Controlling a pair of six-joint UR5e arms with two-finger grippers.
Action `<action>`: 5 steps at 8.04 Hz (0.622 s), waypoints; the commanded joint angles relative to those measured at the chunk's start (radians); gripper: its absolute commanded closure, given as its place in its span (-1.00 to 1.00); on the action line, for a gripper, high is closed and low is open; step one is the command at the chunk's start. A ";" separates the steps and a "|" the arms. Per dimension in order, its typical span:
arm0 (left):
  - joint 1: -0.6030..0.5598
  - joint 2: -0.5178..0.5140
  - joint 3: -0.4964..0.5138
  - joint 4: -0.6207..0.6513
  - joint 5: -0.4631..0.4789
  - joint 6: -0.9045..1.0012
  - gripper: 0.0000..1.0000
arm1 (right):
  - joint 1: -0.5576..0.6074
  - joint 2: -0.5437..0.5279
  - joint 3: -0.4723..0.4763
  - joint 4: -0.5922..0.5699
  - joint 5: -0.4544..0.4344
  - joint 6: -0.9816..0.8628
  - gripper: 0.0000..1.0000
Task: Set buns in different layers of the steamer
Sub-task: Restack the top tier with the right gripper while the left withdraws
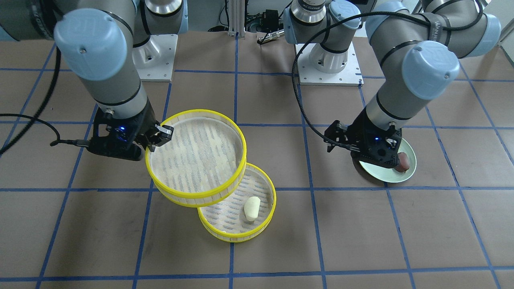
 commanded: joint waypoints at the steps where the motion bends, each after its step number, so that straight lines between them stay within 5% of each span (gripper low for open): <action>1: 0.135 -0.003 -0.009 -0.034 0.019 0.072 -1.00 | 0.049 0.093 -0.056 -0.030 0.011 0.048 0.93; 5: 0.277 -0.037 -0.063 -0.045 0.107 0.129 -1.00 | 0.089 0.190 -0.091 -0.045 0.043 0.073 0.94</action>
